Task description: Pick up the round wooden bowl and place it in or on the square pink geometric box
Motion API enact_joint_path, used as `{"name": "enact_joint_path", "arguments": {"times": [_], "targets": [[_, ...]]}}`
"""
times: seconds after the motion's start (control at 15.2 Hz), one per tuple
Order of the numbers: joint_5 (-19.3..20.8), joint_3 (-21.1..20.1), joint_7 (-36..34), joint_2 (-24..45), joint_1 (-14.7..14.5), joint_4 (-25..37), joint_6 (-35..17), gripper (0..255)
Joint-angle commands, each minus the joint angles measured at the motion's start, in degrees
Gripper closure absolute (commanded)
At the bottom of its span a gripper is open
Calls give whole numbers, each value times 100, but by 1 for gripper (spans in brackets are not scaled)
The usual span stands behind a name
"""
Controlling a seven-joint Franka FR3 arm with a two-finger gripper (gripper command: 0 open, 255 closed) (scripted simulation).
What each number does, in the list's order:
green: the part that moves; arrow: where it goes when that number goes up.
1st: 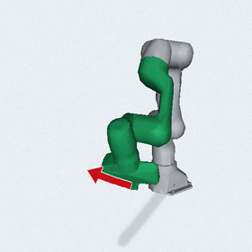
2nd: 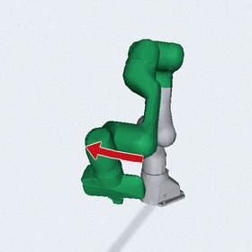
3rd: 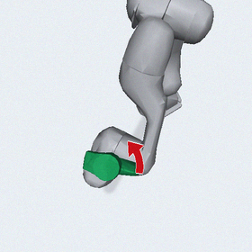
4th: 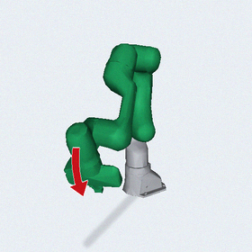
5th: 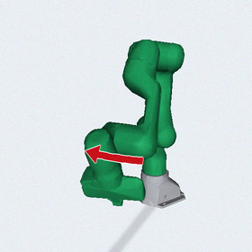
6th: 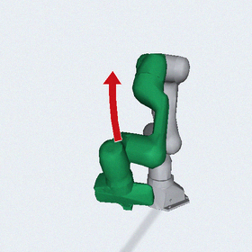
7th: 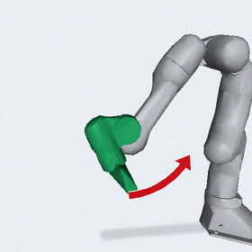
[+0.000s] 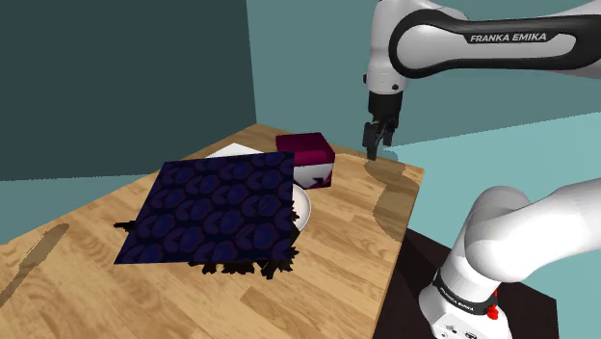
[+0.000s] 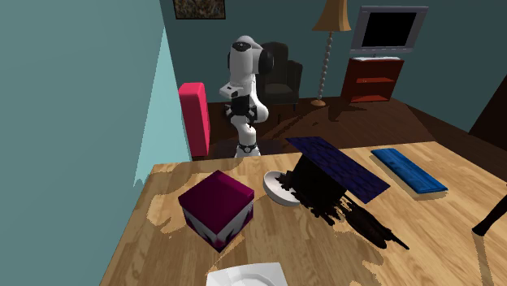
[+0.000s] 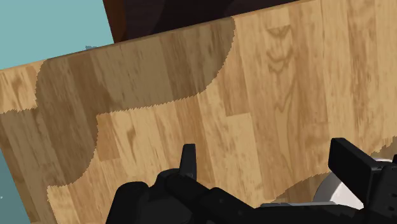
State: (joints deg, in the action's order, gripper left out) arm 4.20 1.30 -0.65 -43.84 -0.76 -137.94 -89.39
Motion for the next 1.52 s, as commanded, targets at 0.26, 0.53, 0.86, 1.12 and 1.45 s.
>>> {"name": "enact_joint_path", "arguments": {"times": [0.26, 0.53, 0.86, 1.12, 1.45], "targets": [[-154, -244, -367, 485, -85, -166, -800, 0], [-251, -486, -725, 1091, -152, -194, -1585, 0], [-263, -779, -1185, 1982, -201, -32, -2500, 0], [-159, -999, -1582, 2769, -211, 254, -3140, 0], [-28, -1096, -1819, 3291, -202, 319, -3660, 0]]}}
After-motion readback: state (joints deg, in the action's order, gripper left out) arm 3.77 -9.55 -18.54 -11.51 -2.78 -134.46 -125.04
